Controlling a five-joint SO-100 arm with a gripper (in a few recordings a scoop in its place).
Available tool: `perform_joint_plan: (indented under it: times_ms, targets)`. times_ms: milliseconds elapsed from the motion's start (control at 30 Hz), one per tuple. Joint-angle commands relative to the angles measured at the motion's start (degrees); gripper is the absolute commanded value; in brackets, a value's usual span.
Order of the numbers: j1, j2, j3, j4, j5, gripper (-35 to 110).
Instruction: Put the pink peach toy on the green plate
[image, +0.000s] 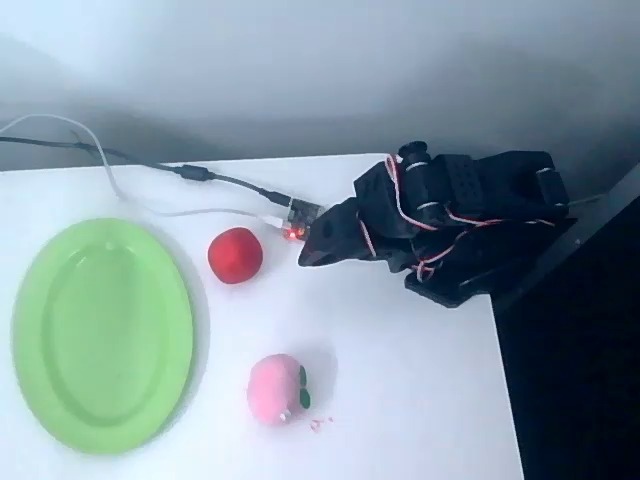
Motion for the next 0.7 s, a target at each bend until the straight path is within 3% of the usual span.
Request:
perform_joint_plan:
  times_ms: [0, 467, 667]
  targets:
    - [7.5, 1.1, 3.2, 0.1, 0.4, 0]
    - [7.1, 0.5, 2.8, -2.1, -2.5, 0]
    - [4.3, -14.2, -14.3, -10.2, -5.2, 0]
